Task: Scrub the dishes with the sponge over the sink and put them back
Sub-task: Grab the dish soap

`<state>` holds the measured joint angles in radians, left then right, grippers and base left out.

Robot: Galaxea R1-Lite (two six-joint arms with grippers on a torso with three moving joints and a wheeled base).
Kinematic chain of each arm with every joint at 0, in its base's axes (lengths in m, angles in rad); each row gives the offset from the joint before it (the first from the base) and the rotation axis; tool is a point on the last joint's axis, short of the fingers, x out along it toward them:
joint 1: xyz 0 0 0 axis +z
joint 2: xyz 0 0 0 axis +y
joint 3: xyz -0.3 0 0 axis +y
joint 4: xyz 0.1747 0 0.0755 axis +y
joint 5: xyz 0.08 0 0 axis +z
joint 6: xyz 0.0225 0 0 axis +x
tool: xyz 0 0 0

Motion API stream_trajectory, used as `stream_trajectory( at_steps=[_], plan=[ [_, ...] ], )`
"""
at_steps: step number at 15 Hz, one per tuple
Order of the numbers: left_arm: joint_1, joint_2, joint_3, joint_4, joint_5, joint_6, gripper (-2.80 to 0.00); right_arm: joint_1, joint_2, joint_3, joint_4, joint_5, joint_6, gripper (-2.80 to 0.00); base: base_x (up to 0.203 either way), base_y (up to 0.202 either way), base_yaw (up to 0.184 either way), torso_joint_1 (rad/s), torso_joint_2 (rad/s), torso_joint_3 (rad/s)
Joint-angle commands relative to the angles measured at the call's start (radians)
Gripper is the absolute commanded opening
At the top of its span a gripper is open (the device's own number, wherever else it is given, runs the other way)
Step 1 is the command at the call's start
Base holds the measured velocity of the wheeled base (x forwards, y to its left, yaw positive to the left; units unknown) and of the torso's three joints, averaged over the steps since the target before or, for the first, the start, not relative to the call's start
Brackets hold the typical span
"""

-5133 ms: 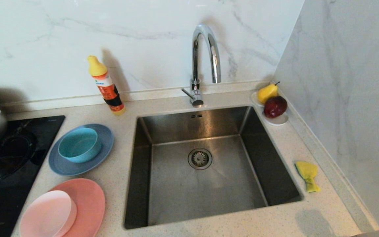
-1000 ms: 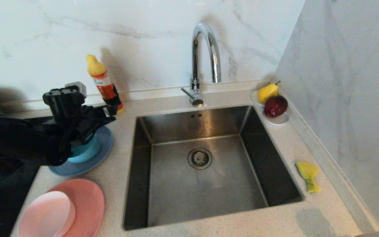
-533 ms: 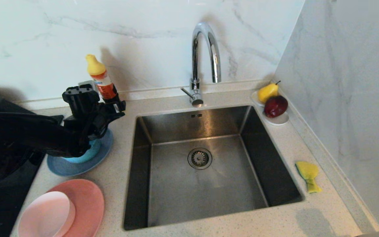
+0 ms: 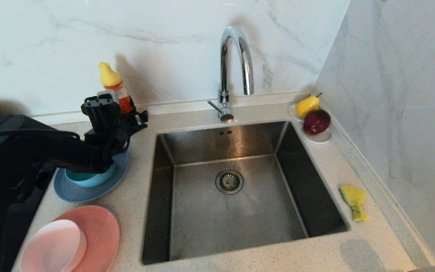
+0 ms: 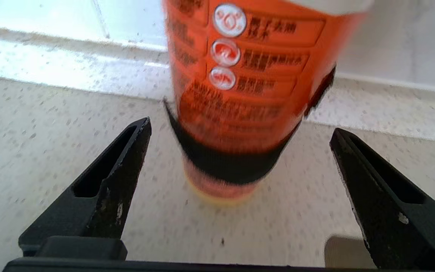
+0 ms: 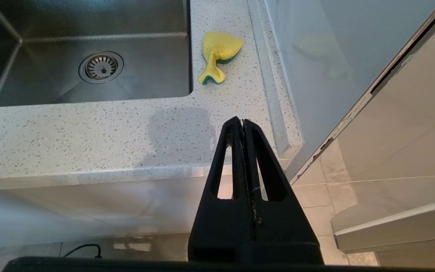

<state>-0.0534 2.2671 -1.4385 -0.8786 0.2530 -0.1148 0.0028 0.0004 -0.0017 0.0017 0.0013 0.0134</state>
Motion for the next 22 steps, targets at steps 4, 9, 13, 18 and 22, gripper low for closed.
stream_trajectory(
  at_steps=[4, 9, 13, 18, 22],
  plan=[
    [-0.005, 0.055, -0.111, 0.021, 0.014, 0.003, 0.00, 0.000, 0.000, 0.000, 0.000, 0.000, 0.000, -2.80, 0.000, 0.000, 0.000, 0.000, 0.00, 0.000],
    [-0.005, 0.104, -0.196, 0.027, 0.015, 0.012, 0.00, 0.000, 0.000, 0.000, 0.000, 0.000, 0.000, -2.80, 0.000, 0.000, 0.000, 0.000, 0.00, 0.000],
    [-0.005, 0.135, -0.272, 0.067, 0.015, 0.017, 0.00, 0.000, 0.000, 0.000, 0.000, 0.000, 0.000, -2.80, 0.000, 0.000, 0.000, 0.000, 0.00, 0.000],
    [-0.005, 0.164, -0.307, 0.075, 0.017, 0.017, 0.00, 0.000, 0.000, 0.000, 0.000, 0.000, 0.000, -2.80, 0.000, 0.000, 0.000, 0.000, 0.00, 0.000],
    [-0.005, 0.164, -0.338, 0.097, 0.017, 0.017, 0.00, 0.000, 0.000, 0.000, 0.000, 0.000, 0.000, -2.80, 0.000, 0.000, 0.000, 0.000, 0.00, 0.000]
  ],
)
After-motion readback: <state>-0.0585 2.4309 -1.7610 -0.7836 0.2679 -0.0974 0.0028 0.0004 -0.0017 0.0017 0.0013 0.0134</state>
